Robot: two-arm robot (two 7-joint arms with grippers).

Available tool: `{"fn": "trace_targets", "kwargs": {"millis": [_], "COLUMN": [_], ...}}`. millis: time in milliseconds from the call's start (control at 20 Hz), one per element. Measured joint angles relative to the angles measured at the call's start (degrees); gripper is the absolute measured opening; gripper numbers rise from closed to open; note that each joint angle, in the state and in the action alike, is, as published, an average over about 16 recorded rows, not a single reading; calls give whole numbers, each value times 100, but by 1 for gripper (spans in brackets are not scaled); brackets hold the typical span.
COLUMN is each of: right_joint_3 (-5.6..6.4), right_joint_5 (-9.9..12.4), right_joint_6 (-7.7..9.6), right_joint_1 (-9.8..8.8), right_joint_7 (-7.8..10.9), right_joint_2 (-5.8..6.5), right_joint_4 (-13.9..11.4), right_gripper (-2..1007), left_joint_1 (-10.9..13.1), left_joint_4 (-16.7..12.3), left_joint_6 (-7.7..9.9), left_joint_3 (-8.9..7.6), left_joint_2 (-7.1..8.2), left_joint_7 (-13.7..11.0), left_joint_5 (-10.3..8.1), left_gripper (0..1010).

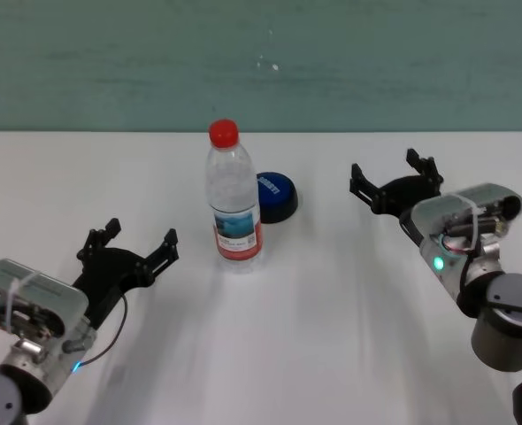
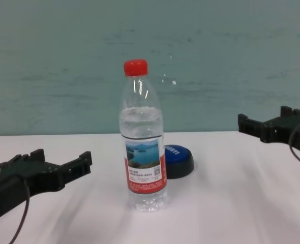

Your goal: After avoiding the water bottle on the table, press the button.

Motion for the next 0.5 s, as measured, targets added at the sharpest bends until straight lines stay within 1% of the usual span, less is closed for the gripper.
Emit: {"fn": "trace_targets", "kwargs": {"millis": [500], "right_joint_3": [158], "right_joint_5": [167], "right_joint_6": [-9], "right_joint_1": [-424], "right_joint_7": [16], "right_joint_2": [125], "right_joint_4": [-462], "right_gripper": [1003], "left_joint_1": [0], "left_joint_4": [0], "left_joint_6": [0], "left_joint_3": [0], "left_joint_2": [0], "left_joint_7": [0], "left_joint_5": [0], "left_gripper": [1004]}}
